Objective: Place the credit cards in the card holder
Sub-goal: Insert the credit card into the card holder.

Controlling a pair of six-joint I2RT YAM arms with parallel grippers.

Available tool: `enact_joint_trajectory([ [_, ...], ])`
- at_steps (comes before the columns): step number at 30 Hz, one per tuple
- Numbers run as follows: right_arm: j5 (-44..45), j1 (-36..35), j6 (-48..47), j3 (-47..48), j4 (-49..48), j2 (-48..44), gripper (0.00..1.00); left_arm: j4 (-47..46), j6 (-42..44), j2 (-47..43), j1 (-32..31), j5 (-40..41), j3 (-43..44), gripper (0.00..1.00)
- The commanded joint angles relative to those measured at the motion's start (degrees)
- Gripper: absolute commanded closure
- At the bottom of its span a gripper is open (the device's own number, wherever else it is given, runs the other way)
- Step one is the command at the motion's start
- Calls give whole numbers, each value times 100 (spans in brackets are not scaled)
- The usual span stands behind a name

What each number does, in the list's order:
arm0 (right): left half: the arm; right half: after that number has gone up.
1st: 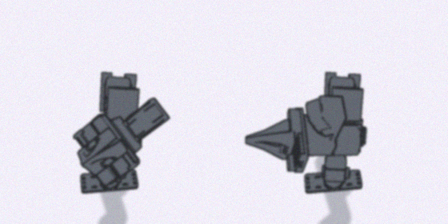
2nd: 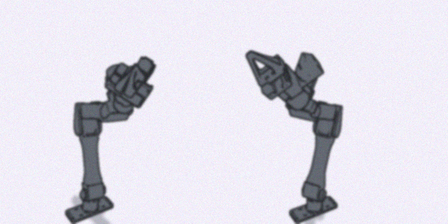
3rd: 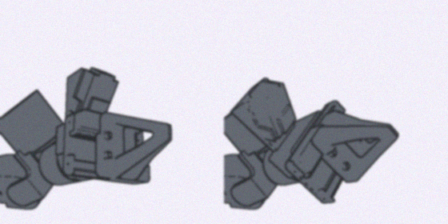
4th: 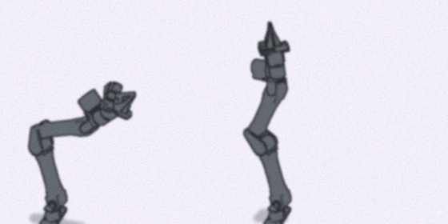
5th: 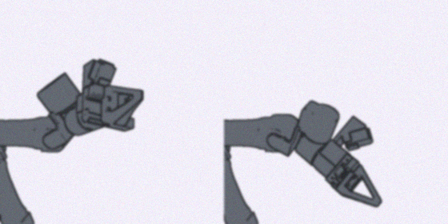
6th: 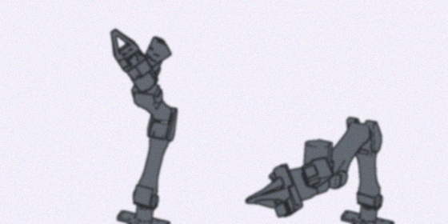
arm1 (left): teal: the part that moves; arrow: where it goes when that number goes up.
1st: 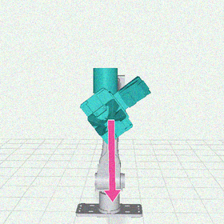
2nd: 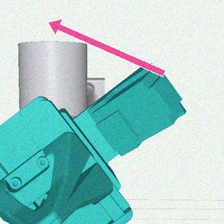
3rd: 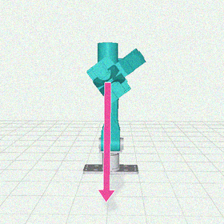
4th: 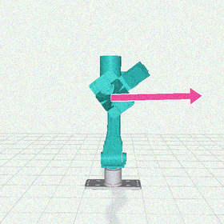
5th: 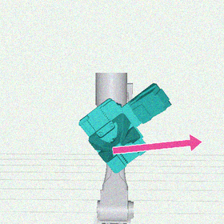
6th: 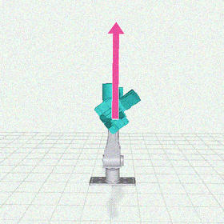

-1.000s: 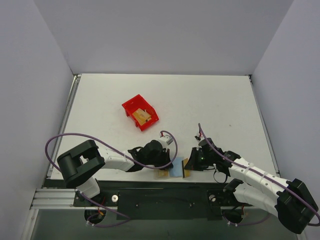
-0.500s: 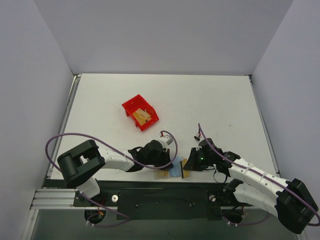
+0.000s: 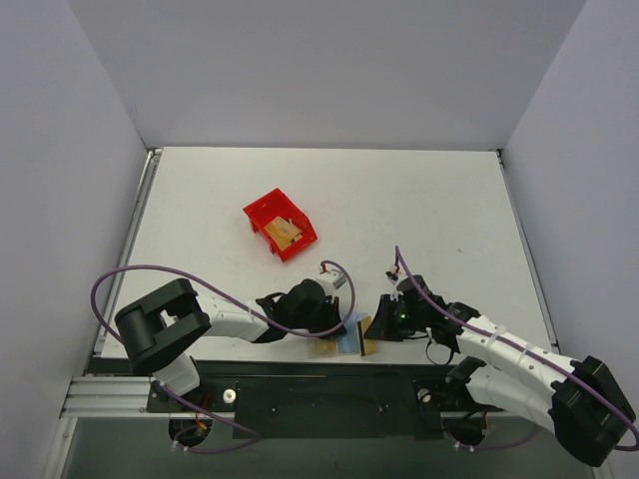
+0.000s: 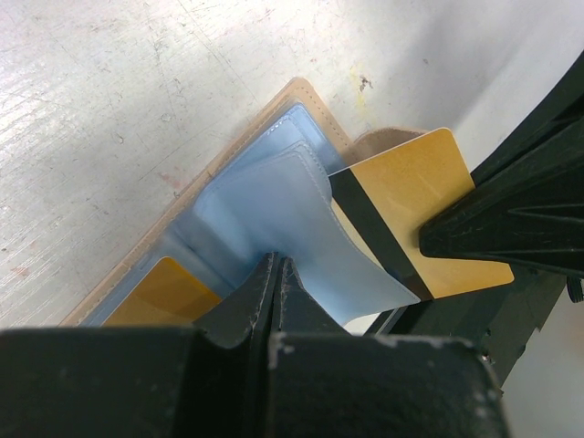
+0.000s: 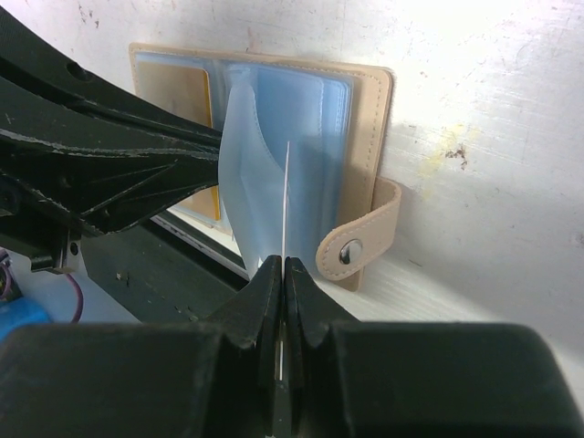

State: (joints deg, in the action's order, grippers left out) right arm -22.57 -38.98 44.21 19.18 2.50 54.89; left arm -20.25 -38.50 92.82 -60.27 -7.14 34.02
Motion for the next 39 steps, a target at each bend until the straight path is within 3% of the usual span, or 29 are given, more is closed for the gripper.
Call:
enact_joint_trajectory([
  [1, -99, 31, -96, 33, -83, -75, 100, 636, 115, 299, -2, 107, -27, 100],
  [16, 578, 13, 264, -204, -198, -690, 100, 610, 97, 334, -2, 98, -18, 100],
  [32, 420, -109, 291, -213, -664, -287, 100, 575, 88, 316, -11, 81, -53, 100],
  [39, 876, -364, 238, -125, -435, -496, 100, 566, 80, 325, -2, 72, -53, 100],
])
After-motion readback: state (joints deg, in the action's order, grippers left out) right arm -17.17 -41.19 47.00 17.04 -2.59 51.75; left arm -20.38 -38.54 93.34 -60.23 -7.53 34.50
